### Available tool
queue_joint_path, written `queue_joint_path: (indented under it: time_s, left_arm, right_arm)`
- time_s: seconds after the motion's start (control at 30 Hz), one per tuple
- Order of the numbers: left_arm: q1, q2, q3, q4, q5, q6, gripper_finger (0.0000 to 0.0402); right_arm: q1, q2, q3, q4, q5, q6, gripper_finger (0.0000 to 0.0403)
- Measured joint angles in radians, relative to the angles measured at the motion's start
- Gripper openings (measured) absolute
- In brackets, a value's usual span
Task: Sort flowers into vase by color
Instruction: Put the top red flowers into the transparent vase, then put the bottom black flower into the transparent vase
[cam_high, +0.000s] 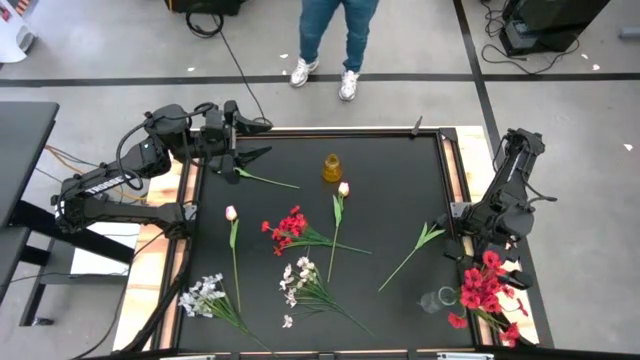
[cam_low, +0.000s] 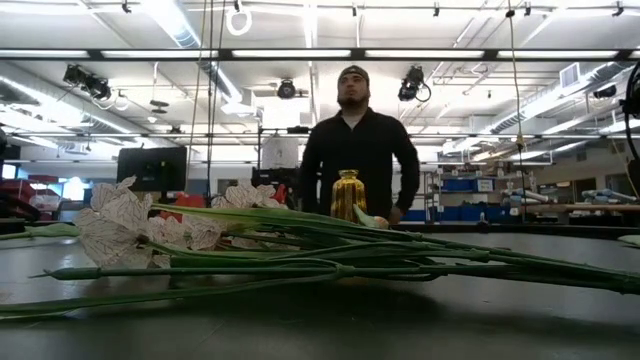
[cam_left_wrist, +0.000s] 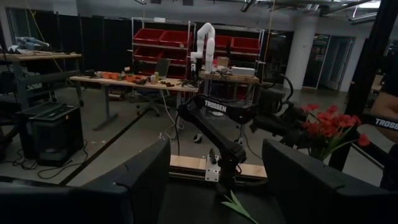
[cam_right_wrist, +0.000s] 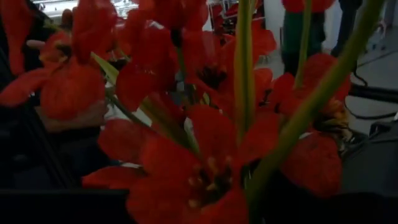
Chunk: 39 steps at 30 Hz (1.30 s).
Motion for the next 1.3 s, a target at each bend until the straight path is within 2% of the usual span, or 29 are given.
queue_joint_path:
  time_s: [0.4,0.63,0.73,0.83,1.07,1.3]
  left_arm:
    - [0.000,0.000,0.000,0.000,0.000,0.000,0.0260]
    - [0.000,0.000,0.000,0.000,0.000,0.000,0.0260]
    - [0.000,0.000,0.000,0.000,0.000,0.000,0.0260]
    - [0.000,0.000,0.000,0.000,0.000,0.000,0.0260]
    - [0.000,0.000,0.000,0.000,0.000,0.000,0.0260]
    - [0.000,0.000,0.000,0.000,0.000,0.000,0.0260]
  right_arm:
    - [0.000,0.000,0.042,-0.282,-0.047,0.158,0.0262]
    - [0.000,0.000,0.042,-0.353,-0.059,0.202,0.0260]
    - [0.000,0.000,0.044,-0.358,-0.102,0.246,0.0256]
    - [0.000,0.000,0.091,-0.411,-0.114,0.259,0.0252]
    - [0.000,-0.001,0.288,-0.585,0.008,0.143,0.0247]
    - [0.000,0.002,0.377,-0.644,0.209,0.186,0.0246]
